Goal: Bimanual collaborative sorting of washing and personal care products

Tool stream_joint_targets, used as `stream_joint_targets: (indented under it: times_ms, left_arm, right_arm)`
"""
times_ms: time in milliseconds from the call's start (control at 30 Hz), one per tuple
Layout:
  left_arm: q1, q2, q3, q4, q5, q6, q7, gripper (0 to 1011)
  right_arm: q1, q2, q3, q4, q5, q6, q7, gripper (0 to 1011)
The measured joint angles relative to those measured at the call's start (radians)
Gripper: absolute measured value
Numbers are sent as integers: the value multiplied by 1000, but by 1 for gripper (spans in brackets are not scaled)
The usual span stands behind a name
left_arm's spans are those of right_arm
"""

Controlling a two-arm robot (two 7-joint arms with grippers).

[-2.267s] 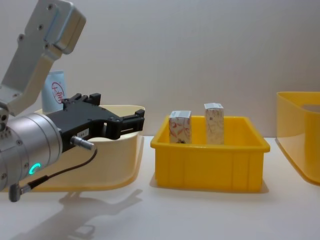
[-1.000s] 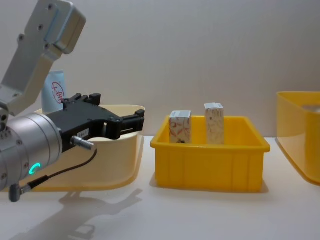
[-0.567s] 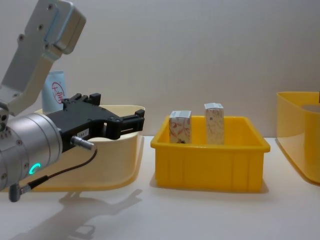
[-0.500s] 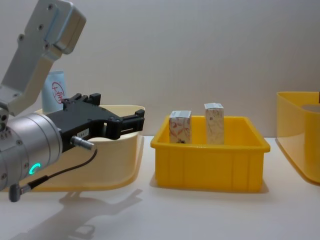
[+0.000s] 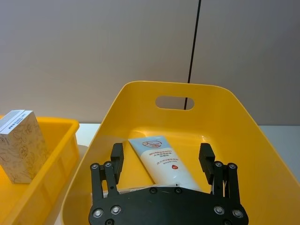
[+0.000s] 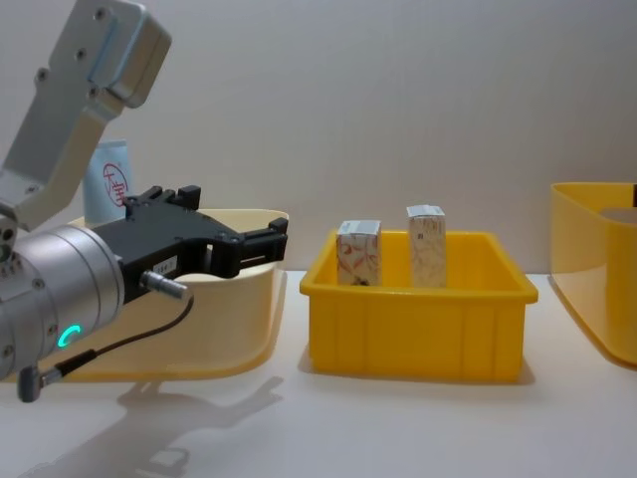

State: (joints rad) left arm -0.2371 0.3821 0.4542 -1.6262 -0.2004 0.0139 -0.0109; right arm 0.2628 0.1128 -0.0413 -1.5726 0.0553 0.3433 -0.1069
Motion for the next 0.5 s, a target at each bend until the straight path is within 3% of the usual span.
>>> stream_joint_targets:
  times_ms: [500]
  left_arm:
    - [0,0,0,0,0,0,0,1003]
  right_arm:
    - [1,0,0,1,0,2,0,1001]
